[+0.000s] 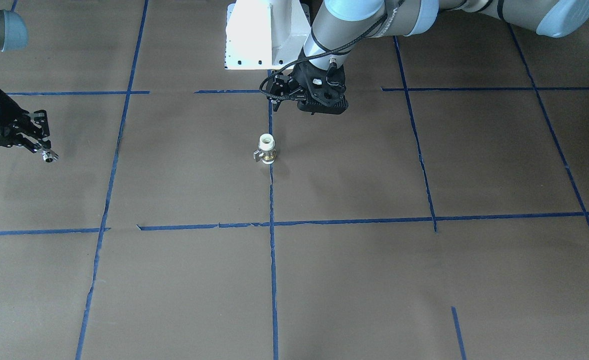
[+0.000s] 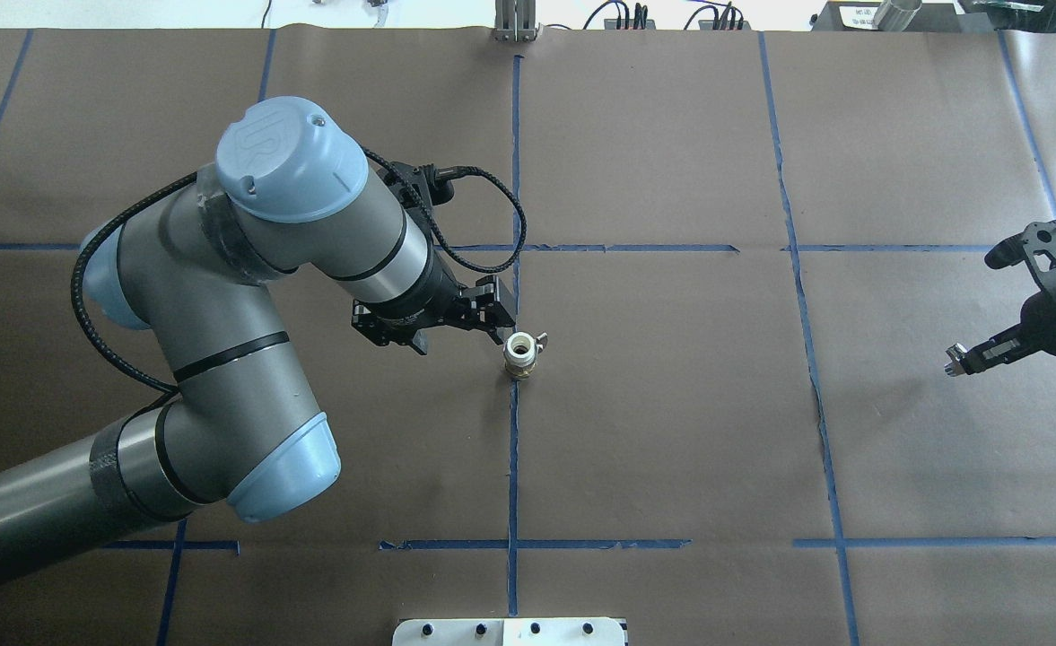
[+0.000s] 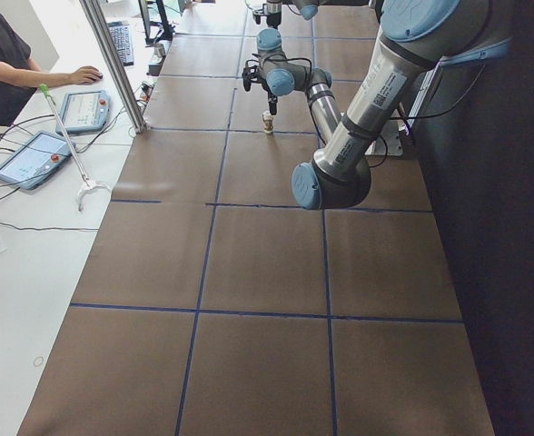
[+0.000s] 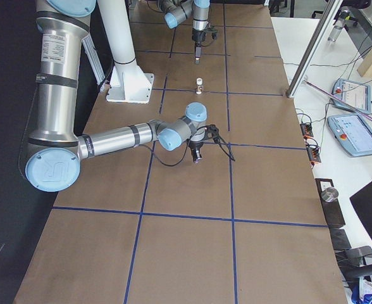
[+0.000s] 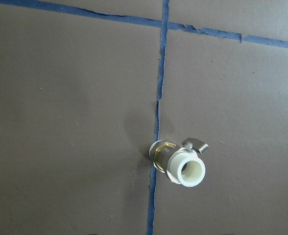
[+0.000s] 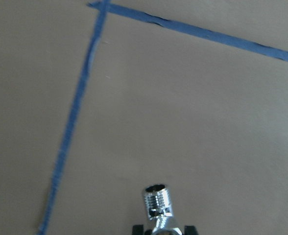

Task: Assemble PPR valve and pipe with both arms
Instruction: 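Grasp the chrome pipe fitting with the right gripper while the left gripper hovers, then carry the chrome fitting with the right gripper above the standing valve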

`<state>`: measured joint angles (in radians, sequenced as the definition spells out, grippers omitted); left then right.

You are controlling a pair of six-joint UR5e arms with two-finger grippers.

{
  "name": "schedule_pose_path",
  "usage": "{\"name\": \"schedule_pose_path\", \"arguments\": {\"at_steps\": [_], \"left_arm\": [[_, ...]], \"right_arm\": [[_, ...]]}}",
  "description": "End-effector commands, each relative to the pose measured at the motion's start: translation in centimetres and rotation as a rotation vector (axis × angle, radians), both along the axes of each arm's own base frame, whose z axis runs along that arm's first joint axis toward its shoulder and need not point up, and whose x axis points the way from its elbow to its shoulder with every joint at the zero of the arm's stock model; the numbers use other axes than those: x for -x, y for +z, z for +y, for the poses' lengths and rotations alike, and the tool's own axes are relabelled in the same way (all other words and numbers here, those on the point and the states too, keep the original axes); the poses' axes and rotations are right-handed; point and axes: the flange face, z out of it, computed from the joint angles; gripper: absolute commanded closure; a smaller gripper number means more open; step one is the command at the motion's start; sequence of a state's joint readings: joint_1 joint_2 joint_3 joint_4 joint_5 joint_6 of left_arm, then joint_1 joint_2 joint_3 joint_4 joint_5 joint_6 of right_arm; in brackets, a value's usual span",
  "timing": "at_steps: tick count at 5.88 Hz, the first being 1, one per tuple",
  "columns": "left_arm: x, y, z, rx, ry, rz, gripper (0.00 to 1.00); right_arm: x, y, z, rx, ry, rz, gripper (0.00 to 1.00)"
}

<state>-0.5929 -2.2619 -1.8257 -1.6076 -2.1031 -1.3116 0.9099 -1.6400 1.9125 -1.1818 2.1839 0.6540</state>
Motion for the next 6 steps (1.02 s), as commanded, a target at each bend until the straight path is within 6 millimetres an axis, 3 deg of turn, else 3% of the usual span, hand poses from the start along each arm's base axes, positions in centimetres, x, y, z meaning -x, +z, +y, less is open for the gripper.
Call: {"name": "schedule_pose_path", "arguments": {"at_steps": [1,3,4,5,6], "left_arm": [[2.7,2.0,1.4,-0.011,-0.002,0.007,0.11],[4.1,5.7,1.8,-0.032,-0.009,0.037,0.11],[4.4,7.3,1.7,-0.025,-0.013,0.025,0.11],[4.5,8.0,1.8,-0.018,-0.013,0.014,0.11],[4.6,8.1,1.9,-0.017,-0.015,0.014,0.11]], "right_arm": [[7.8,-13.3,0.0,0.165,0.140,-0.198,1.00],[17.5,-25.5,3.0,0.325,0.226,-0.320,1.00],[20.0,-31.1,2.9,0.330,0.267,-0.263,1.00],[22.5,-33.5,2.9,0.353,0.292,-0.235,1.00],[24.7,-35.3,1.7,0.407,0.333,-0.215,1.00]]}}
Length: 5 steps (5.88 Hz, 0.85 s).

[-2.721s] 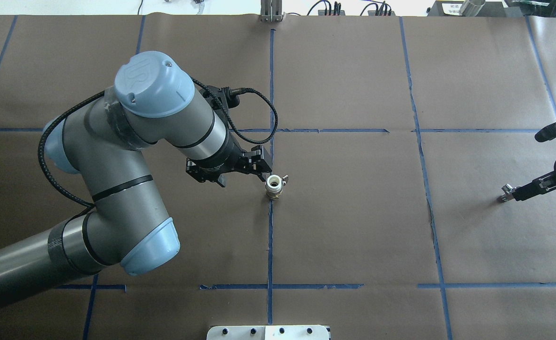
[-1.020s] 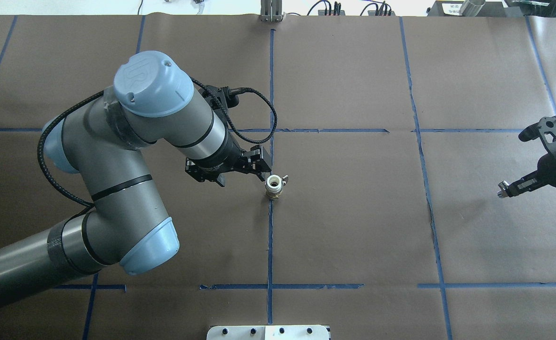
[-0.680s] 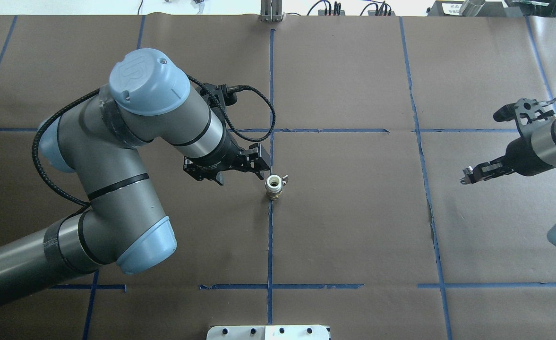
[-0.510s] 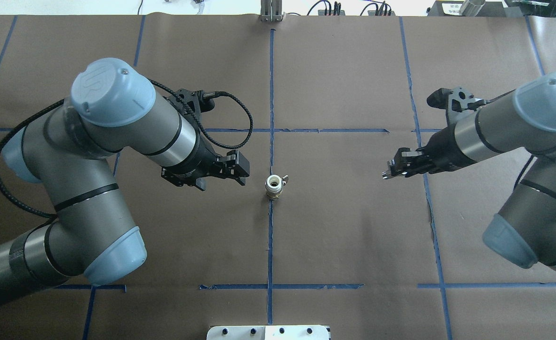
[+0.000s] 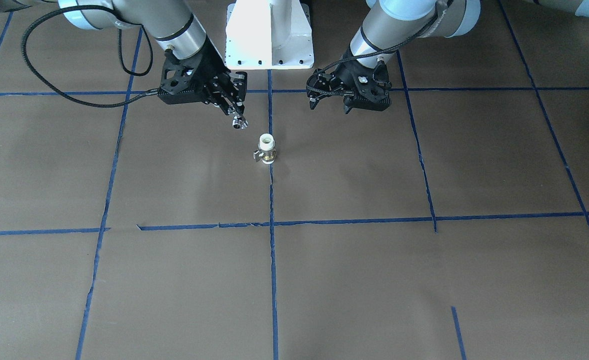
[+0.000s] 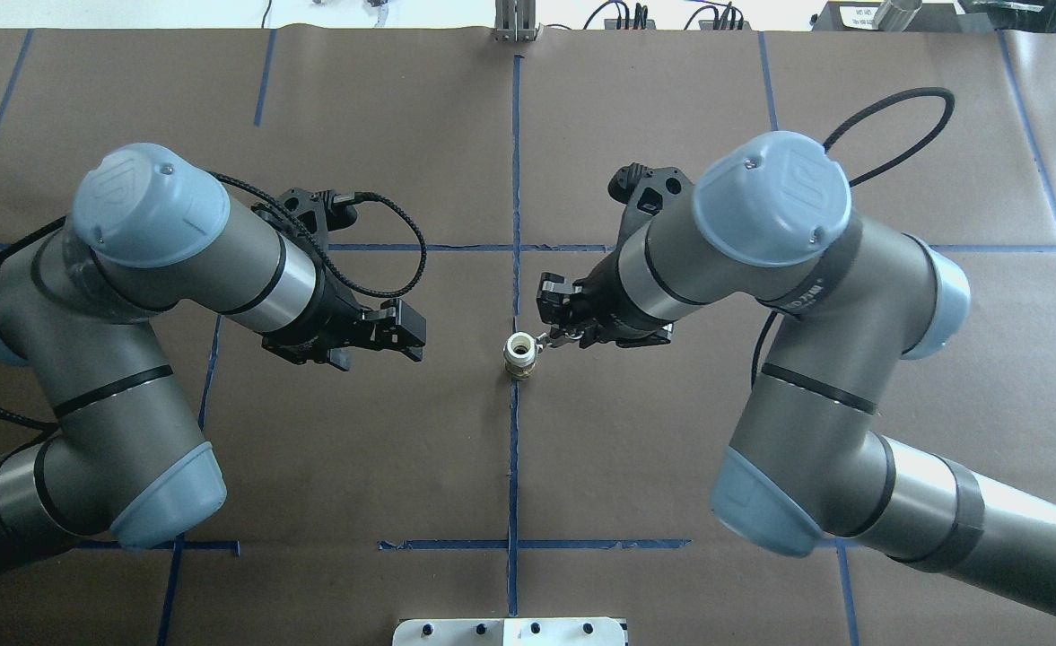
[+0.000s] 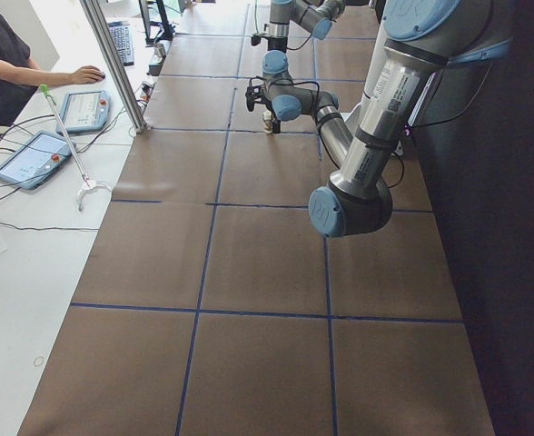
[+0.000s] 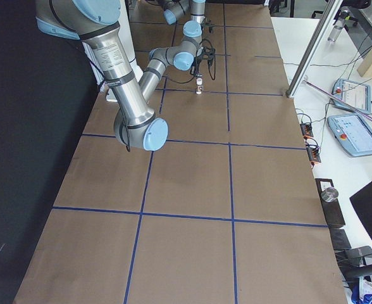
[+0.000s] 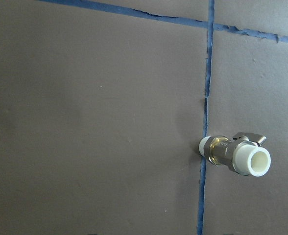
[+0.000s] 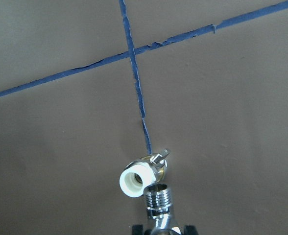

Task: Assemble PPR valve and pipe with both arms
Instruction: 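Carry the chrome fitting with the right gripper above the standing valve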

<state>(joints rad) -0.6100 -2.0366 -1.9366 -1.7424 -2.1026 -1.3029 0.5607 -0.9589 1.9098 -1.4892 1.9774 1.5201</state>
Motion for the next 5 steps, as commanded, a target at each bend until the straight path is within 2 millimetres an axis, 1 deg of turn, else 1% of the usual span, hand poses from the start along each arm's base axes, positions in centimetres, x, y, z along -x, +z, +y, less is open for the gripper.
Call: {"name": "schedule_pose_path", "arguments": {"at_steps": [1,2,3,4,5], "left_arm": [[0.0,0.7,0.2,0.007,0.001,-0.009,0.11],[0.1,0.6,0.2,0.008,0.000,-0.007,0.10],[0.6,1.4,0.5,0.009,0.000,-0.015,0.10],[0.8,1.3,0.7,0.005,-0.004,-0.012,0.10],[0.8,1.6,0.7,0.008,-0.004,-0.017,0.10]], "right_arm": [[2.5,-1.7,-0.8,0.092,0.027,0.086,1.00],[2.9,-1.8,-0.4,0.115,0.038,0.092,1.00],[2.9,-2.7,-0.5,0.134,0.069,0.084,1.00],[3.1,-2.7,-0.4,0.136,0.069,0.086,1.00],[4.1,-2.6,-0.5,0.142,0.067,0.097,1.00]]}}
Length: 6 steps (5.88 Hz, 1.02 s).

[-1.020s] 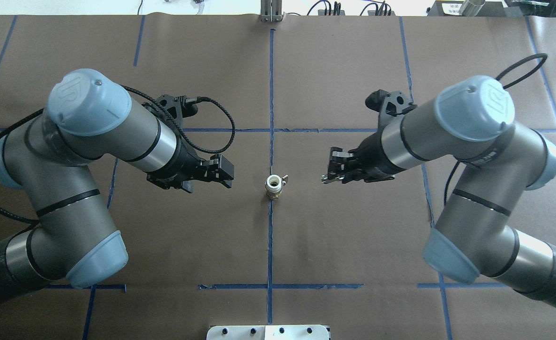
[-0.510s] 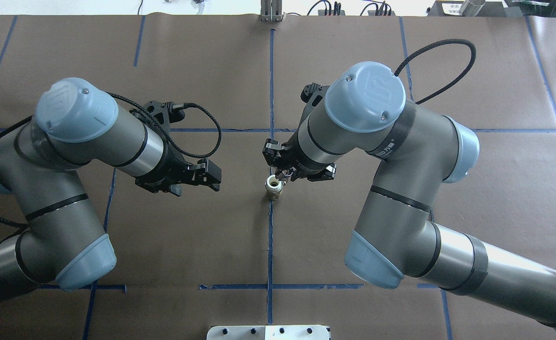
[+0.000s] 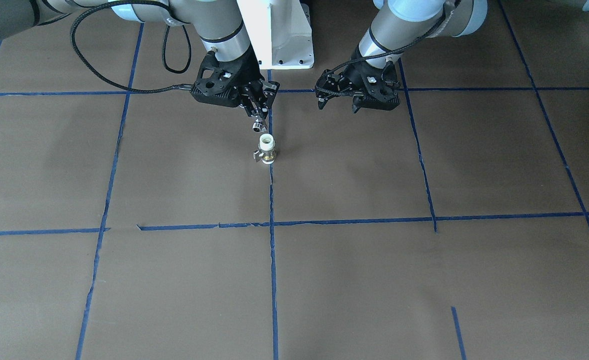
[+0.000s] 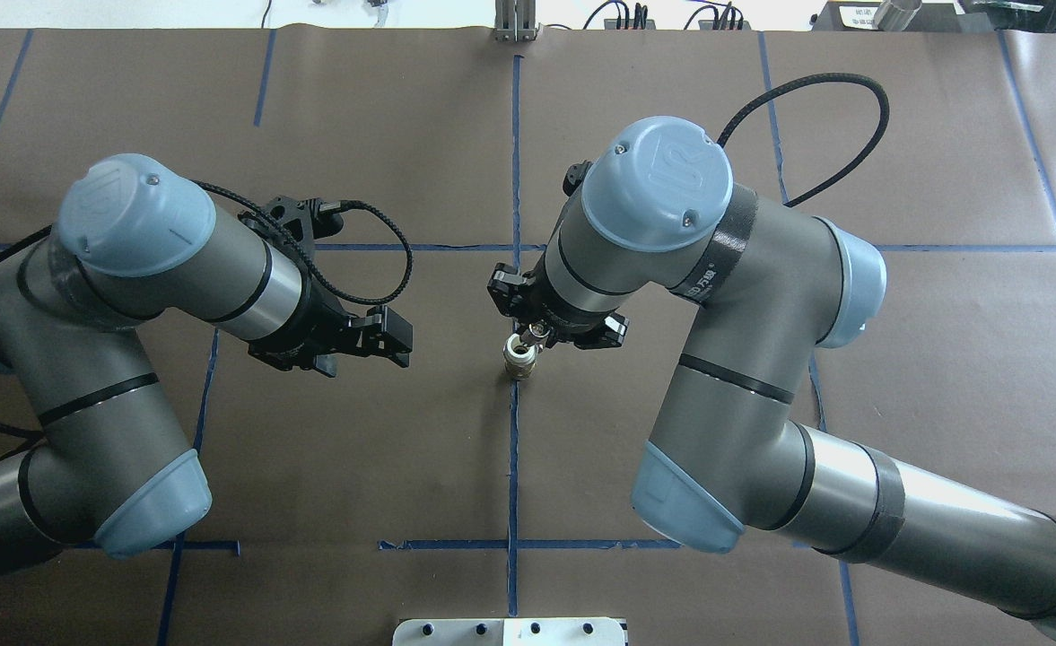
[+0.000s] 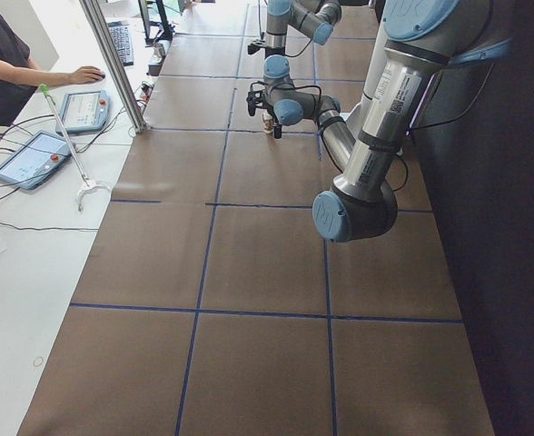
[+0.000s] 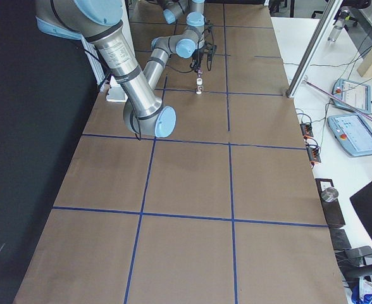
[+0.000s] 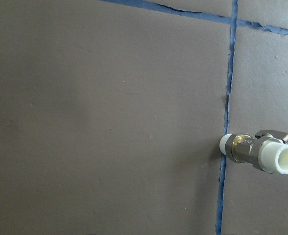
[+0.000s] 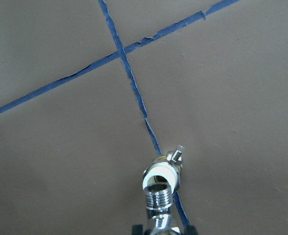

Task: Assemble PPR valve and pipe with both arms
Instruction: 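Carry the chrome fitting with the right gripper above the standing valve, then lower the chrome fitting onto the valve top and press it in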

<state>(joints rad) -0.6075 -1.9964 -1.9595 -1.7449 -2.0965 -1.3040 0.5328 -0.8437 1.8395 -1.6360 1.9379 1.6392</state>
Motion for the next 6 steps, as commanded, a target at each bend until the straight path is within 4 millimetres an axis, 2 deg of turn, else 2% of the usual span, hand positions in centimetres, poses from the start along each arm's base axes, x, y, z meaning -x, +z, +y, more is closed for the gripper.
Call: {"name": "schedule_pose_path", "arguments": {"at_steps": [1,6], "left_arm": [[0.10,0.31,0.06,0.002,-0.001,-0.005,0.10],[0.02,0.25,0.22,0.003,0.001,-0.003,0.10]], "right_arm": [[2.23,-0.37,-1.05,0.006,0.014,0.028,1.00],[3.01,0.31,-0.62,0.026,0.010,0.056,1.00]]}}
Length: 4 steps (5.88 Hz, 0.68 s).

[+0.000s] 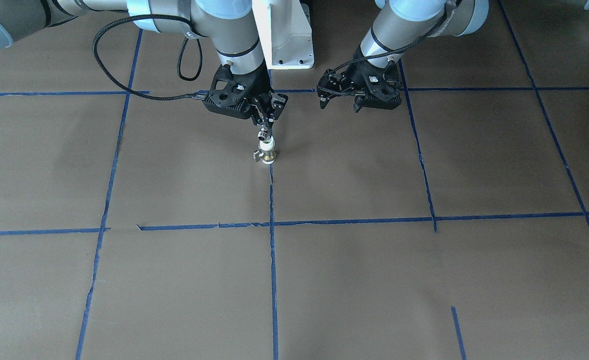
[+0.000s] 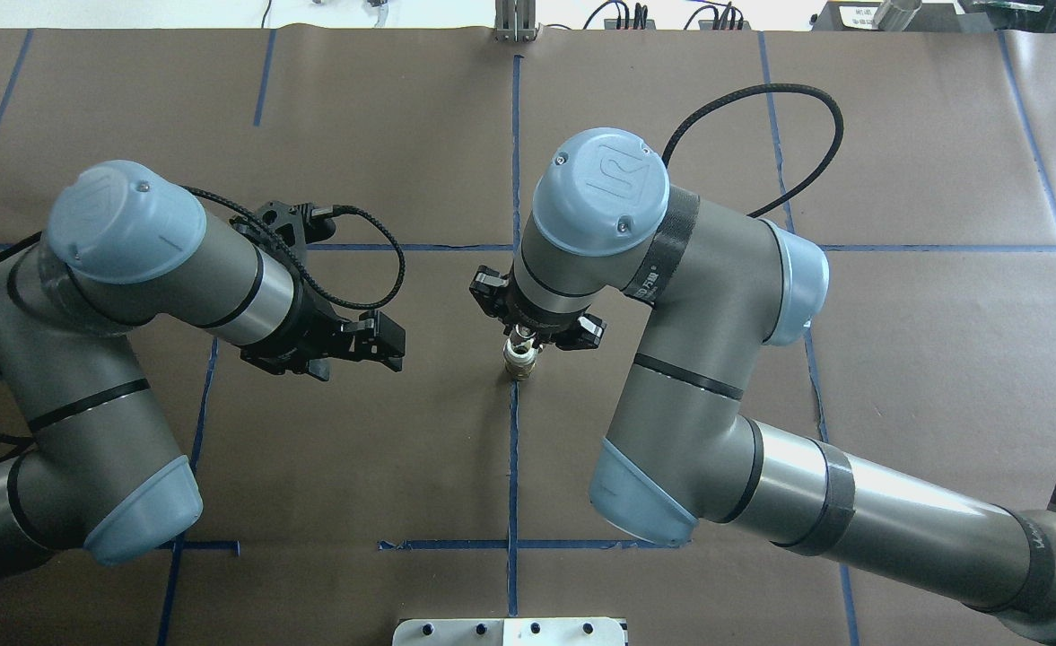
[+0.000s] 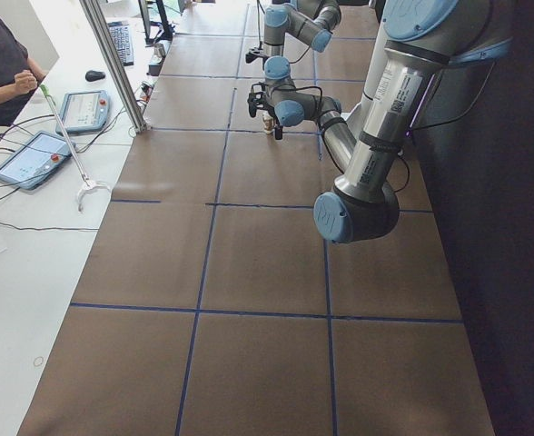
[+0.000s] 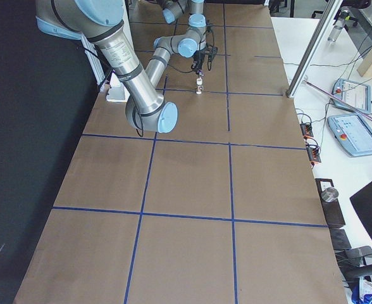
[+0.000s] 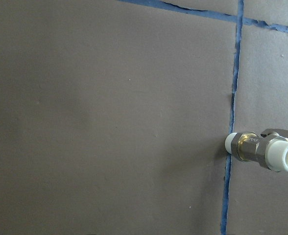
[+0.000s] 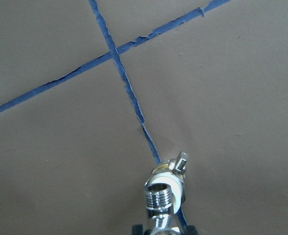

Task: Assemble PPR valve and pipe with both arms
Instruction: 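Lower the chrome fitting onto the valve top and press it in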

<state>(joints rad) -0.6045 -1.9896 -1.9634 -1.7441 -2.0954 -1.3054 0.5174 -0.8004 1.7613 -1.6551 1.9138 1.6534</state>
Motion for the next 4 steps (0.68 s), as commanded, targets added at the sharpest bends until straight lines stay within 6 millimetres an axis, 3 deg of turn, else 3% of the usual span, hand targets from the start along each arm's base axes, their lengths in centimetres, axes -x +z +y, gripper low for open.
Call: {"name": "schedule_pose_path", "arguments": {"at_steps": [1,4], "left_arm": [[-0.04,0.04,-0.02,0.000,0.000,0.000,0.10],[-0.09,0.14,0.05,0.002,0.002,-0.002,0.10]], "right_arm": [[0.68,0.34,0.41,0.003,-0.008,0.010,0.99],[0.87,0.34,0.66,0.002,-0.014,0.010,0.99]]}}
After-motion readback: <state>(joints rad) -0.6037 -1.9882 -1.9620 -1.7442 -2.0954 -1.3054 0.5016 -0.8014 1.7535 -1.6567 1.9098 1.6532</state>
